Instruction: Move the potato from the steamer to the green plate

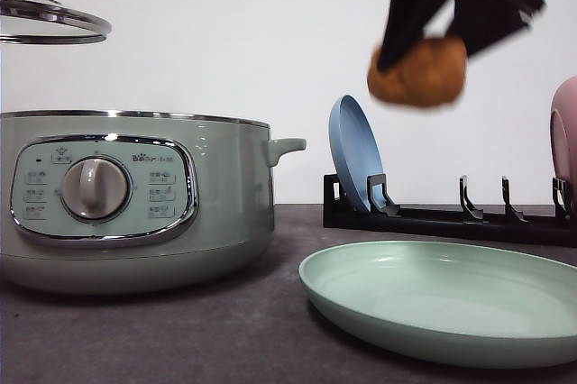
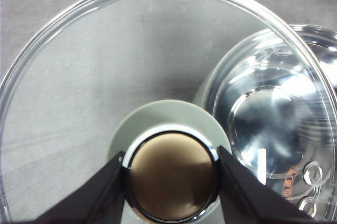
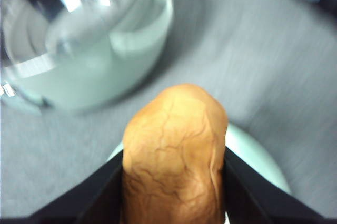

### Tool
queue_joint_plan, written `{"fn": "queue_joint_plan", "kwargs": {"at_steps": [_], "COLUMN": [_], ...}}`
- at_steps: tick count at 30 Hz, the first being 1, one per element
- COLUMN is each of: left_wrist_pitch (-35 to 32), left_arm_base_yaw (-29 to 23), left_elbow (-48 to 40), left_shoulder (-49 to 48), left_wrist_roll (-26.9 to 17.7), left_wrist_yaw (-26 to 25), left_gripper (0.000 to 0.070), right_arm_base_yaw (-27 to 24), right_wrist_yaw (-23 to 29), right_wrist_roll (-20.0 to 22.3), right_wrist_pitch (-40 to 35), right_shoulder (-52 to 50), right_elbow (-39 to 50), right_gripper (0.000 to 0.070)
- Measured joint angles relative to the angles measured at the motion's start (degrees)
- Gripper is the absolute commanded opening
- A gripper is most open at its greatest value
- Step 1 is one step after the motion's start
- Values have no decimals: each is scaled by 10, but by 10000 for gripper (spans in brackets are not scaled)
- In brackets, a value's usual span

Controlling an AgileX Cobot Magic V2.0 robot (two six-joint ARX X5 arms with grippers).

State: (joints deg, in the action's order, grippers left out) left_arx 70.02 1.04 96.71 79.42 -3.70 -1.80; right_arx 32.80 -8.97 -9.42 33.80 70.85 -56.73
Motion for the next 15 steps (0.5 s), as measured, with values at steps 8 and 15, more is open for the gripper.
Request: {"fn": "queue_joint_plan", "kwargs": {"at_steps": [8, 15], "left_wrist_pitch": [0, 0], "left_arm_base_yaw": [15, 30], "left_elbow": [0, 0], "left_shoulder": [0, 0], "left_wrist_roll": [0, 0], "left_wrist_yaw": [-10, -30], "left_gripper": [1, 1], "right_arm_base_yaw": [33, 44], "right_wrist_yaw": [46, 98], "right_wrist_roll": [-82, -130], "right_wrist_pitch": [-121, -181], "right_shoulder": [1, 1], "right_elbow": [137, 209], "right_gripper": [129, 130]}}
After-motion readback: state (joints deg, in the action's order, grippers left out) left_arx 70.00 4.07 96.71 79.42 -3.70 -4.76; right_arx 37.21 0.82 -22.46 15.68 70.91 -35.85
